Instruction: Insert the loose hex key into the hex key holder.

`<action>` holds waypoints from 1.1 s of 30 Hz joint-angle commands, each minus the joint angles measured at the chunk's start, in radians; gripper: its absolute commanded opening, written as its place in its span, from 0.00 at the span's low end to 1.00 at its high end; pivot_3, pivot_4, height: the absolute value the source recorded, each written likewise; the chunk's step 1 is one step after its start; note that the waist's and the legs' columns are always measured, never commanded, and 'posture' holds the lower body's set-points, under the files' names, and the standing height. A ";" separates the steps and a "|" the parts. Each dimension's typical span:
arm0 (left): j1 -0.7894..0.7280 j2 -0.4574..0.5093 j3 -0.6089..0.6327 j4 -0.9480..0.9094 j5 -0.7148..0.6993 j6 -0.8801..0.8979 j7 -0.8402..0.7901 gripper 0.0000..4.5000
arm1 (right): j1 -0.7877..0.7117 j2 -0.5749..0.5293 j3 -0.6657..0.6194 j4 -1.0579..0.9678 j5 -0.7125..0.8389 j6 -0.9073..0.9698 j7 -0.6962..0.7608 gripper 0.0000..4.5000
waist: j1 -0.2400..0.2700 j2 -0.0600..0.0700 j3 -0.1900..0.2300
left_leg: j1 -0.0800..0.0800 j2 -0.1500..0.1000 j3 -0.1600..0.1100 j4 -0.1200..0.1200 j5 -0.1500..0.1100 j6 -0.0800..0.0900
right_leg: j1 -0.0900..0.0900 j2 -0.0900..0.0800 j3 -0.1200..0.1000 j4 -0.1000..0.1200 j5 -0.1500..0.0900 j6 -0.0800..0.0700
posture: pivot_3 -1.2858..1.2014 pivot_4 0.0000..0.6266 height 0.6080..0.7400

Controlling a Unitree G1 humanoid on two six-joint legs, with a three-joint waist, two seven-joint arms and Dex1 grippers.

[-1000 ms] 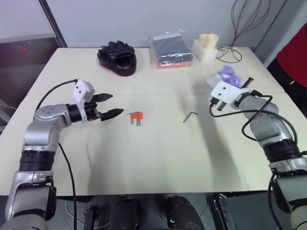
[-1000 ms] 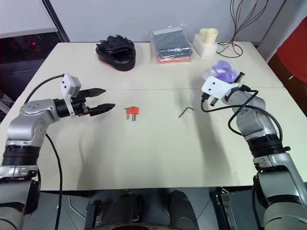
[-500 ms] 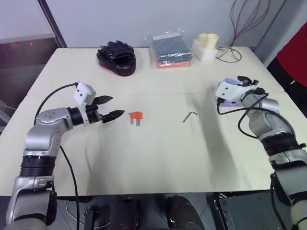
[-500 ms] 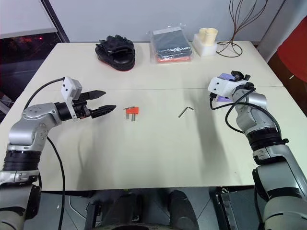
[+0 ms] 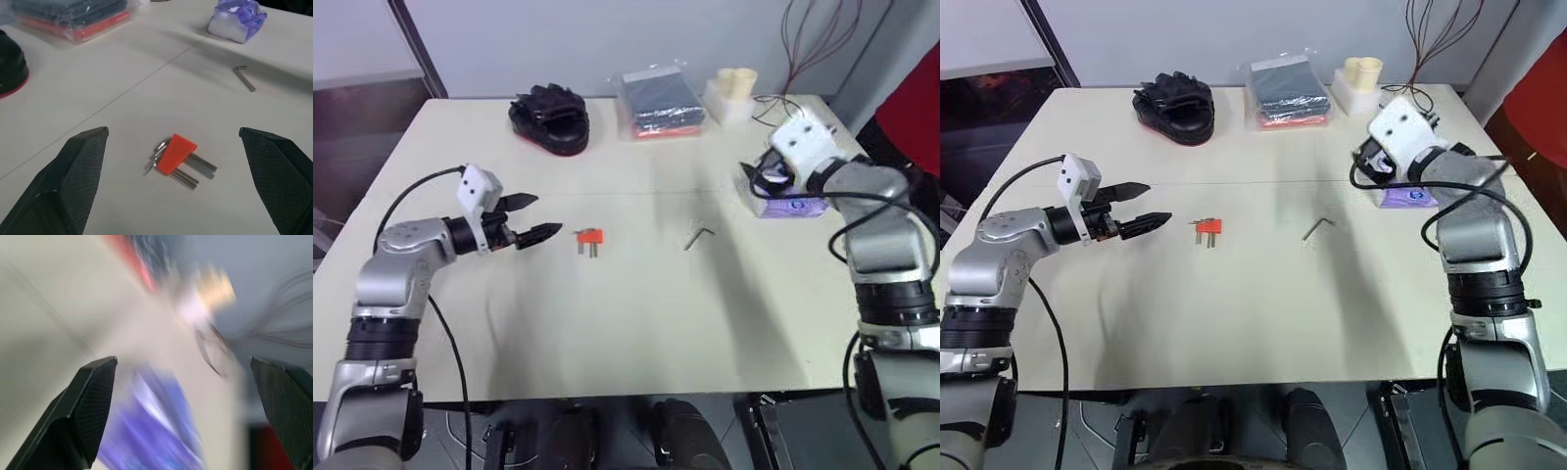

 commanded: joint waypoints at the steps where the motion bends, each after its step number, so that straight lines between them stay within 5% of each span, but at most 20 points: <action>1: -0.019 0.025 0.031 0.007 -0.007 -0.016 -0.014 1.00 | 0.020 -0.002 -0.083 -0.149 0.221 0.077 0.136 0.99 | 0.005 0.000 0.000 | 0.000 0.000 0.000 0.000 0.000 0.000 | 0.000 0.000 0.000 0.000 0.000 0.000 | 0.52 0.24 1.00; 7: -0.026 0.056 0.013 0.039 0.013 -0.051 -0.058 1.00 | 0.076 0.021 -0.007 -0.158 0.322 0.112 0.195 0.99 | 0.003 0.000 0.000 | 0.000 -0.001 -0.002 0.001 0.000 0.000 | 0.002 -0.002 -0.002 -0.001 0.000 0.000 | 0.52 0.24 1.00; 11: -0.033 0.077 0.018 0.061 0.016 -0.064 -0.080 1.00 | 0.045 0.064 0.102 -0.074 0.248 0.040 0.145 0.99 | -0.005 0.000 0.000 | 0.000 -0.001 -0.001 0.001 0.000 0.000 | 0.001 -0.002 -0.001 0.000 0.000 0.000 | 0.52 0.24 1.00; 15: -0.044 0.111 0.017 0.082 0.016 -0.077 -0.138 1.00 | -0.035 0.128 0.228 0.116 0.136 -0.100 0.102 0.99 | -0.003 0.000 0.000 | 0.000 -0.001 -0.001 0.001 0.000 0.000 | 0.000 -0.002 -0.001 0.000 0.000 0.000 | 0.52 0.24 1.00; 21: -0.049 0.157 0.009 0.086 0.020 -0.060 -0.198 1.00 | -0.140 0.243 0.361 0.428 0.095 -0.263 0.232 0.99 | -0.004 0.000 0.000 | 0.000 -0.001 -0.001 0.000 0.000 0.000 | 0.000 -0.001 -0.002 0.000 0.000 0.000 | 0.52 0.24 1.00; 33: 0.049 0.159 0.045 0.002 -0.005 -0.032 -0.167 1.00 | -0.335 0.441 0.361 0.940 0.067 -0.503 0.304 0.99 | -0.009 0.001 0.000 | 0.000 -0.001 -0.001 0.000 0.000 0.000 | 0.000 -0.002 -0.002 0.000 0.000 0.000 | 0.52 0.24 1.00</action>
